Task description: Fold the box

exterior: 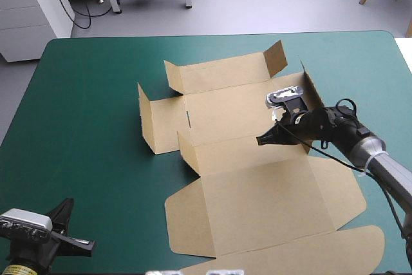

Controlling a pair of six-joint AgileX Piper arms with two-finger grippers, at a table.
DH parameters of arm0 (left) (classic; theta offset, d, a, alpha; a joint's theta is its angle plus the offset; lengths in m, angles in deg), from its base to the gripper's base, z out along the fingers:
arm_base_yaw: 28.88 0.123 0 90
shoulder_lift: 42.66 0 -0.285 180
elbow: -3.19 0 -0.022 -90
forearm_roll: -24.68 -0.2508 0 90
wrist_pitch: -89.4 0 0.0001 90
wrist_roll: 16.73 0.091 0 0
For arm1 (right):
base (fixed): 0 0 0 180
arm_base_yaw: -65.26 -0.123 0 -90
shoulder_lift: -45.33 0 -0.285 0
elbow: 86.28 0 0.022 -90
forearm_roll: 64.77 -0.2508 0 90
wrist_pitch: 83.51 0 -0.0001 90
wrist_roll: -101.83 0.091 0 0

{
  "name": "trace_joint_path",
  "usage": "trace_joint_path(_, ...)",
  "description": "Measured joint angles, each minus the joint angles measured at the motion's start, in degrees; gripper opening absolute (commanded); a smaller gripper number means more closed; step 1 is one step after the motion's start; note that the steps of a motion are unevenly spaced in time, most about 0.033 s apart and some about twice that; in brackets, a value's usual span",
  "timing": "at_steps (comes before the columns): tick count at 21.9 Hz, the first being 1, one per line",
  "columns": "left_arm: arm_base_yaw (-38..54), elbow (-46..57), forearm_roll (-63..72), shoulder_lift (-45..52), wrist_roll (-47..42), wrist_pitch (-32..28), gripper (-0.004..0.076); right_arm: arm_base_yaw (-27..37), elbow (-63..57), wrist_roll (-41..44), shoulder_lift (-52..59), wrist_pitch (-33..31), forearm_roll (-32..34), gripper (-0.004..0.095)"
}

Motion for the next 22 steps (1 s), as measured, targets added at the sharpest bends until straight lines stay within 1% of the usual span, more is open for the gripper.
trace_joint_path(5,0.0,0.0,0.0,0.0,0.0,0.0,-0.001,0.0,3.2,-0.1,0.0,-1.1,0.0,-0.0019)
trace_joint_path(11,0.0,0.0,0.0,0.0,0.0,0.0,-0.001,0.0,13.8,1.4,2.3,-8.0,0.1,-0.0019)
trace_joint_path(13,0.0,0.0,0.0,0.0,0.0,0.0,-0.001,0.0,17.7,3.5,3.5,-11.2,1.4,-0.0019)
trace_joint_path(14,0.0,0.0,0.0,0.0,0.0,0.0,-0.001,0.0,20.1,5.4,4.0,-13.7,3.6,-0.0019)
trace_joint_path(17,0.0,0.0,0.0,0.0,0.0,0.0,-0.001,0.0,24.9,9.9,4.9,-18.1,8.9,-0.0019)
trace_joint_path(19,0.0,0.0,0.0,0.0,0.0,0.0,-0.001,0.0,26.8,11.2,5.6,-20.0,10.5,-0.0019)
trace_joint_path(22,0.0,0.0,0.0,0.0,0.0,0.0,-0.001,0.0,28.2,11.7,6.6,-20.9,12.4,-0.0017)
